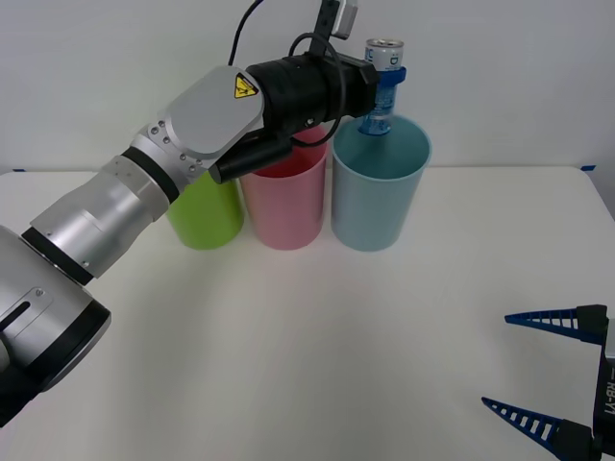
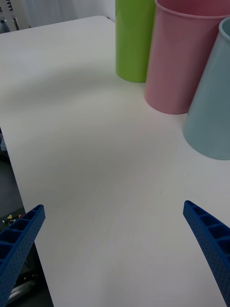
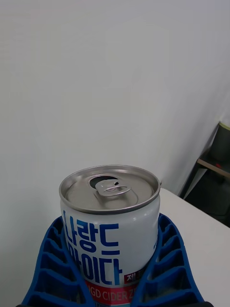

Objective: Put cans in the blue bin and PET bottles in the pink bin and trash in the green bin.

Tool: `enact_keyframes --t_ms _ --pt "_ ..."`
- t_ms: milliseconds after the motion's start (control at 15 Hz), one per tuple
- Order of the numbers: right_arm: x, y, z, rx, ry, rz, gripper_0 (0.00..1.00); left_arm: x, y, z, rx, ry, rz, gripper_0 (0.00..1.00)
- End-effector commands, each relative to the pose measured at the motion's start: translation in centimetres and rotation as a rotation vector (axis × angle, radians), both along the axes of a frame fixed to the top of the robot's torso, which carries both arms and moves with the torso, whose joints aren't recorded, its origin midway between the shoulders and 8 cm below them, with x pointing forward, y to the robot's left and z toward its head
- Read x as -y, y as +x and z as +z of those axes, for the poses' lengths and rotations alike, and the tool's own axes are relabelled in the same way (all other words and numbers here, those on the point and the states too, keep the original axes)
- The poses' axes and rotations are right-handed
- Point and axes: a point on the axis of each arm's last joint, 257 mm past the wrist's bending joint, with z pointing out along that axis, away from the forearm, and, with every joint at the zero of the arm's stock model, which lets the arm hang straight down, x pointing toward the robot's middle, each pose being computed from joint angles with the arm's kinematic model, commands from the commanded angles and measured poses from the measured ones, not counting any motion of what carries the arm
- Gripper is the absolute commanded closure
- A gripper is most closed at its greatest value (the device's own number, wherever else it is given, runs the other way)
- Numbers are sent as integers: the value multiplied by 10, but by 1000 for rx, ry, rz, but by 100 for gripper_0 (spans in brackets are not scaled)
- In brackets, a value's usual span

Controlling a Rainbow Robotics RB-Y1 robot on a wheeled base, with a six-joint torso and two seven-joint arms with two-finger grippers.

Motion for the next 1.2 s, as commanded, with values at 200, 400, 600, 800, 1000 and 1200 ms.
enact_keyframes --t_ms 200,400,600,800,1000,1200 --pt "0 0 0 0 0 0 0 3 2 -12 -12 19 7 100" --pt "0 0 0 0 0 0 0 5 2 -14 -14 21 7 100" --pt "0 0 0 0 0 0 0 5 2 -13 -18 17 9 57" --pt "0 0 0 0 0 0 0 5 2 -11 -21 8 9 14" --pt "0 0 0 0 0 0 0 4 3 -9 -27 -6 13 0" --pt "0 0 0 0 0 0 0 4 4 -5 -13 -13 20 0"
